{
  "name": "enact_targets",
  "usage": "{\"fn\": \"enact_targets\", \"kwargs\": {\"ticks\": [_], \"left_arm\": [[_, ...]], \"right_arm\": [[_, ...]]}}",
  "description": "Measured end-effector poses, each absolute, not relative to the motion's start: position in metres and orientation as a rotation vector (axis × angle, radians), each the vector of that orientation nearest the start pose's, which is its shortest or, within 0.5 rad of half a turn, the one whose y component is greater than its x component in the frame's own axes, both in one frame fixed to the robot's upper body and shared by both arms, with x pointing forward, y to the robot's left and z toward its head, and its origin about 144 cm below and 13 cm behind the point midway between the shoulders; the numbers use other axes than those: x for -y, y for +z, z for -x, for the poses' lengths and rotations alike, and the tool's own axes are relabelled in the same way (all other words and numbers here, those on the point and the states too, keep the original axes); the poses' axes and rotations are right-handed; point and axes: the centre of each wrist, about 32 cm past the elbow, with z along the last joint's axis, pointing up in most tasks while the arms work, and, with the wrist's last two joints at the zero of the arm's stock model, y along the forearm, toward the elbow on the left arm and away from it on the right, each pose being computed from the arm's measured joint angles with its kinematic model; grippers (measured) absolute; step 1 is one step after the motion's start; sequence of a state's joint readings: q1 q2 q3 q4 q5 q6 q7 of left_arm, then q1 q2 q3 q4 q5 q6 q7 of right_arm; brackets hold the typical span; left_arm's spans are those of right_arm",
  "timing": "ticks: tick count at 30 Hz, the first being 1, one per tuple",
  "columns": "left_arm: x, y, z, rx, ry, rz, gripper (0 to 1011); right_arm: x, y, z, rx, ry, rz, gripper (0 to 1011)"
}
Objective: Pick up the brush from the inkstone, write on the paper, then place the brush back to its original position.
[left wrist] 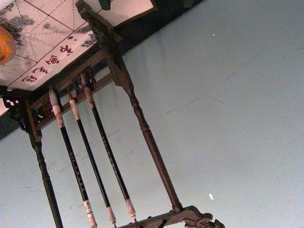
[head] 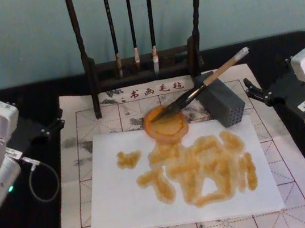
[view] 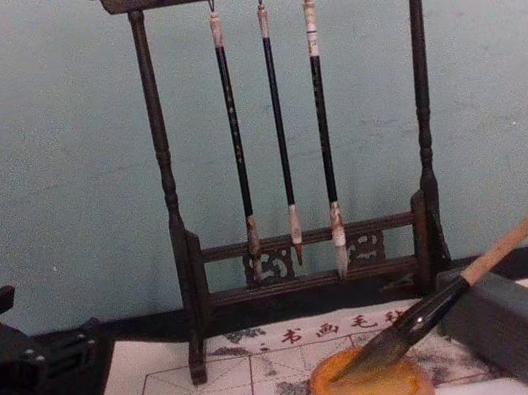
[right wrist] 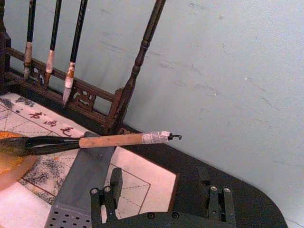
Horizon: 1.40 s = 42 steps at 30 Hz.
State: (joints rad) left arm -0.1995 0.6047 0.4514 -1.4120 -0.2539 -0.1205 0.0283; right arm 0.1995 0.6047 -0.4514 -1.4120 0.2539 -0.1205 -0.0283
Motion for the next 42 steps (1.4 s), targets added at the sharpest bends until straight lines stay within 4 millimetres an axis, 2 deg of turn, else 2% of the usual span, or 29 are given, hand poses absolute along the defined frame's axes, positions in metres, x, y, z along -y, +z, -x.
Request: {"fn": "enact_targets", "kwargs": {"ticks": [42], "left_arm": [[-0.3097, 1.1398, -0.4886, 0.285, 1.248, -0.304, 1001]], "right_arm": [[0.3097, 1.1398, -0.4886, 0.285, -1.248, 0.305, 1000]]}}
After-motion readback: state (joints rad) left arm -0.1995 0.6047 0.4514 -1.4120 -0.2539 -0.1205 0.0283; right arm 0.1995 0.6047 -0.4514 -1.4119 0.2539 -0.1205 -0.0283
